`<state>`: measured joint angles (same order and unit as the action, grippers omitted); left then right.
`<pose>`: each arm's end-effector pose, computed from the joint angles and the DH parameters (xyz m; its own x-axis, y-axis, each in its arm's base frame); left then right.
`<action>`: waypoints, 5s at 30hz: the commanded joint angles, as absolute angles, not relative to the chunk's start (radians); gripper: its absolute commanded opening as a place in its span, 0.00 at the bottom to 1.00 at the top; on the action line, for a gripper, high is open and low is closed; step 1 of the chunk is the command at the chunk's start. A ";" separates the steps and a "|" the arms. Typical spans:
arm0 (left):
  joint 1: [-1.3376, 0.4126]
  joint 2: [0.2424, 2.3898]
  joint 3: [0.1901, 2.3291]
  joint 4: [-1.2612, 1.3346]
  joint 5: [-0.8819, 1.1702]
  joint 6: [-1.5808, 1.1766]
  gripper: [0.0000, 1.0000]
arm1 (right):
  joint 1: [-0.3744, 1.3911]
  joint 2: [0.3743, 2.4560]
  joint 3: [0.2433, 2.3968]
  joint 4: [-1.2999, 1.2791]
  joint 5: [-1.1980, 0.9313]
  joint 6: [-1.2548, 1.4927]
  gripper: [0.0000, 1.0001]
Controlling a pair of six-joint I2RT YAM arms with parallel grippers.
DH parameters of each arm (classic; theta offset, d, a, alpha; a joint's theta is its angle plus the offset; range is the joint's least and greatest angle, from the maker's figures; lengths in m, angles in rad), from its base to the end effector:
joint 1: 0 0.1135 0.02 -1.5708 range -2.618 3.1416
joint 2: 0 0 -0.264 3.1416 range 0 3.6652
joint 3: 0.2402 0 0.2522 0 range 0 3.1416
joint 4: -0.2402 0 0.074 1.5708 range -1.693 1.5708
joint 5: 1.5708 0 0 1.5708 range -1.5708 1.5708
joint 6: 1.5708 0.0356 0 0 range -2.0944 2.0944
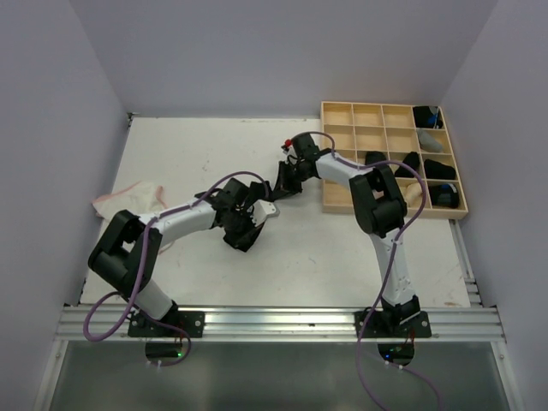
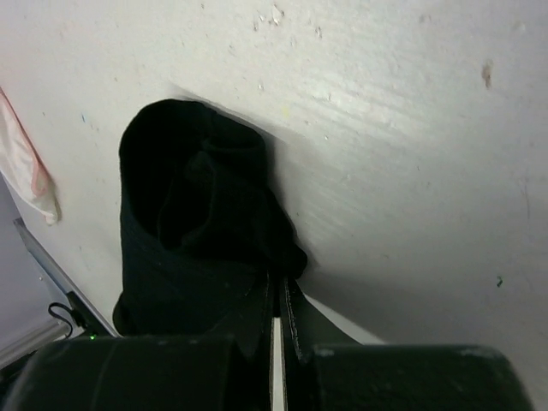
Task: Roll the underwear
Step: Fold the underwear, then roll the underwear
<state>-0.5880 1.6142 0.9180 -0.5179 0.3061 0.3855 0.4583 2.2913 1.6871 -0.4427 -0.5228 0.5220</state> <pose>0.2400 -0.1729 0.1650 -0.4906 0.7580 -0.4297 0.8644 0.4856 -0.1304 0.4247 0.2293 0.1313 -0.9759 0.0003 -0.2181 -0.1393 0.7688 0.6242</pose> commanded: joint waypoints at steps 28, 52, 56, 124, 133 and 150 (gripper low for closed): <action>-0.575 1.637 0.997 -0.693 0.405 0.400 0.48 | 0.463 2.026 1.677 -0.353 -0.652 0.492 0.33; -0.578 1.428 0.959 -0.632 0.474 0.393 0.65 | 0.558 2.421 1.626 0.003 -0.689 0.728 0.29; -0.613 1.330 0.960 -0.672 0.520 0.445 0.73 | 0.558 2.444 1.683 -0.043 -0.713 0.655 0.29; -0.230 1.908 0.772 0.313 0.781 -0.492 0.37 | 0.548 2.482 1.796 -0.089 -0.901 0.569 0.42; -0.230 1.786 0.824 0.233 0.882 -0.355 0.47 | 0.543 2.412 1.885 -0.199 -0.917 0.448 0.42; -0.377 1.155 0.687 -0.238 0.612 0.699 0.65 | 0.574 2.086 1.545 -0.373 -0.959 0.343 0.44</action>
